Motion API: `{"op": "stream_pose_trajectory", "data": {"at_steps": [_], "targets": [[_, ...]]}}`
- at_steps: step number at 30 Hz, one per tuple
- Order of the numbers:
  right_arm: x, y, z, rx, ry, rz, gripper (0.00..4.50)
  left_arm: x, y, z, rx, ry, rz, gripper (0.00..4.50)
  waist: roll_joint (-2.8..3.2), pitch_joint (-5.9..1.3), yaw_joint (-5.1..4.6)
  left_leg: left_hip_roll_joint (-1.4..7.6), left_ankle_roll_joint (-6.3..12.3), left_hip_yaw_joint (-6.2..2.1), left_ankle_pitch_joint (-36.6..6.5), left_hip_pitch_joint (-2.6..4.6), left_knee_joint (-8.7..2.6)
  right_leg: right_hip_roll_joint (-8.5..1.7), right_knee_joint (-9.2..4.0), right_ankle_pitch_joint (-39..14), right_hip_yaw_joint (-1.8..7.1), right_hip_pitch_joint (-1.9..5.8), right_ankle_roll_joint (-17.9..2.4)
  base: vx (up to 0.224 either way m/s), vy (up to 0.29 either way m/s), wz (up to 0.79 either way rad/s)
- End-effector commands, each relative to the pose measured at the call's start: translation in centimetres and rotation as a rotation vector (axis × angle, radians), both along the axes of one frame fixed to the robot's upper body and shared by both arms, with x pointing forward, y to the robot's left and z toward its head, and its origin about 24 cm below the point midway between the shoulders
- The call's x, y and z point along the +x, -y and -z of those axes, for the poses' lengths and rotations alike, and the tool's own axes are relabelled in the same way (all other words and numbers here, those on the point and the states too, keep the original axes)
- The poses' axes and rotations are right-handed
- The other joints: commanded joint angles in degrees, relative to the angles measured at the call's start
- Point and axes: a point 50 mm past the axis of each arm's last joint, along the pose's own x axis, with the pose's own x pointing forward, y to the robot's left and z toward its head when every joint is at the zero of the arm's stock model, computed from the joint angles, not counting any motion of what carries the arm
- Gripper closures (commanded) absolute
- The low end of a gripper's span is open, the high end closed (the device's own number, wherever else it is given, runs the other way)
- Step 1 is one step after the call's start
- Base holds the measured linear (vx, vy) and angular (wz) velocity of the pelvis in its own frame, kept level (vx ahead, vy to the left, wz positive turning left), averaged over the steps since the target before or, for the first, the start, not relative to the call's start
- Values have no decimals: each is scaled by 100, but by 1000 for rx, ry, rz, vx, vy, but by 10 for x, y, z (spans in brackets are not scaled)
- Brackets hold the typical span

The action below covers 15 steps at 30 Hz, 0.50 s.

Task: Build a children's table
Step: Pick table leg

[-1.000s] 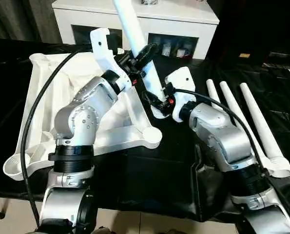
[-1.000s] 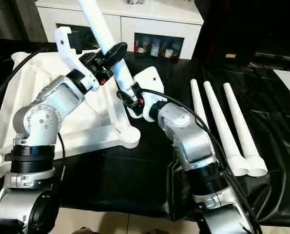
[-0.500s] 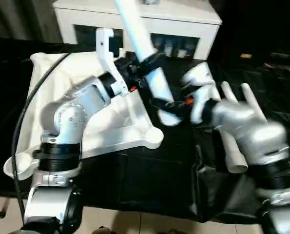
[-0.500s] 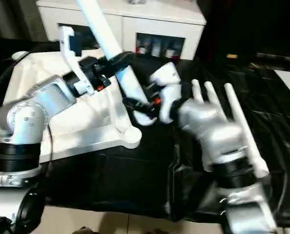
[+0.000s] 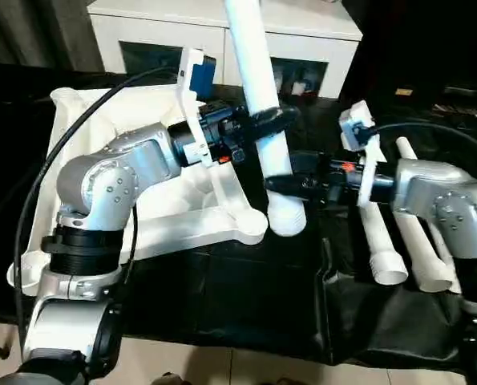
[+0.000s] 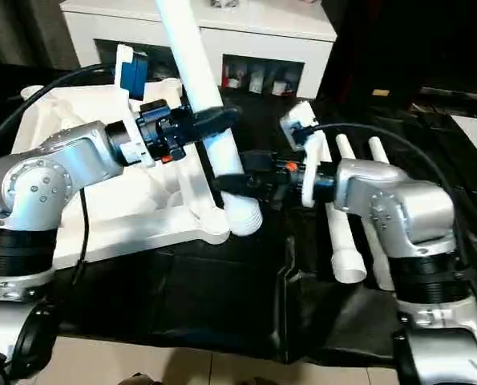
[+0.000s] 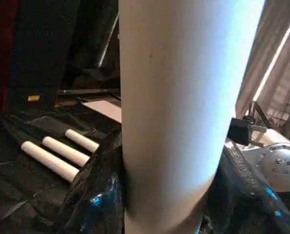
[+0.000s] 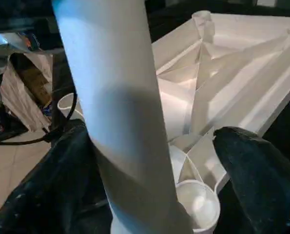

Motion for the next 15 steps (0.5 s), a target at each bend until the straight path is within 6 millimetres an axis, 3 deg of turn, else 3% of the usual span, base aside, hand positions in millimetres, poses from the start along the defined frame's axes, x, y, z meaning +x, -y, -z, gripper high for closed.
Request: {"op": "stream_pose_trajectory", "data": {"at_steps": [1, 15], "targets": [[-2, -1, -7, -15, 15, -27, 0, -4, 3, -8, -3, 27, 56, 266, 12, -447, 19, 283, 113, -78, -157, 30, -364, -467, -352, -238, 254, 381, -1522, 0, 0, 0], [-8, -15, -6, -54, 60, -115, 0, -3, 5, -4, 52, 38, 62, 266, -8, -443, 15, 293, 84, -82, -179, 29, -369, -472, -357, -346, 254, 376, -1475, 0, 0, 0]]}}
